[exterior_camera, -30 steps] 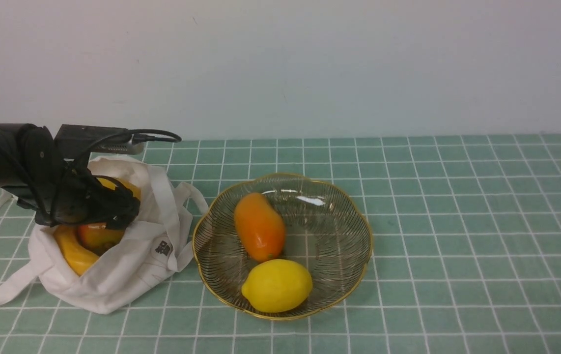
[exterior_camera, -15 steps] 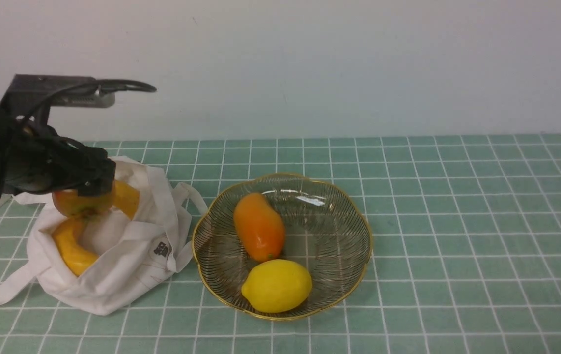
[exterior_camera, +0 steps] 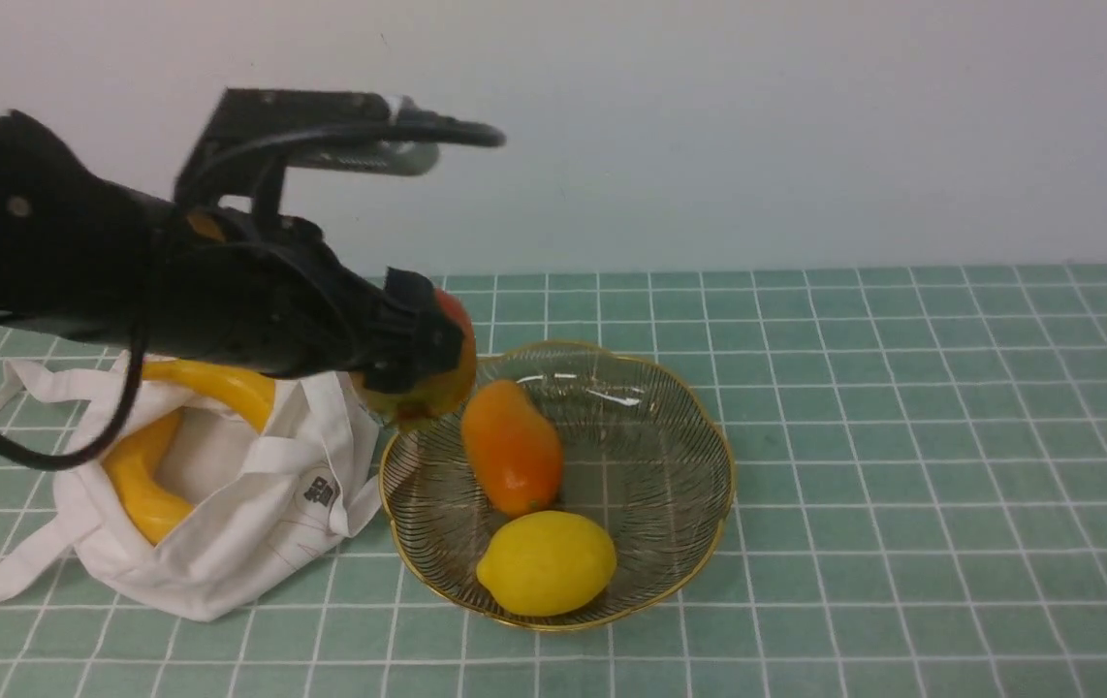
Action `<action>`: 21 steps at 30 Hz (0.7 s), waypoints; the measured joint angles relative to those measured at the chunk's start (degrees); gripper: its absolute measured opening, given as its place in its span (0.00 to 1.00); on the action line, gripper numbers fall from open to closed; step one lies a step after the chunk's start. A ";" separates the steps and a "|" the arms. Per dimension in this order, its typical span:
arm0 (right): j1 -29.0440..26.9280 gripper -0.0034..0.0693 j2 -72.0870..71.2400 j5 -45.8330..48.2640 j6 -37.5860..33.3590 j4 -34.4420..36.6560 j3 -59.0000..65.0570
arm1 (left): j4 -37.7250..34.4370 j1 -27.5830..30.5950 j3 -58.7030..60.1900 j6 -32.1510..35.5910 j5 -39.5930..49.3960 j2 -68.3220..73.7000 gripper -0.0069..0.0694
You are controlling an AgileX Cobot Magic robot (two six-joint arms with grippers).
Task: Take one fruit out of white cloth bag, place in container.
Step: 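Move the pomegranate from the bag into the fruit plate with the left gripper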
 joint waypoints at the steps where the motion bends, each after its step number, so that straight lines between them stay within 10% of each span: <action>1: 0.00 0.03 0.00 0.00 0.00 0.00 0.00 | 0.00 -0.36 0.00 0.14 0.00 2.18 0.85; 21: 0.00 0.03 0.00 0.00 0.00 0.00 0.00 | -0.58 -0.64 0.00 -1.31 -5.02 15.18 0.98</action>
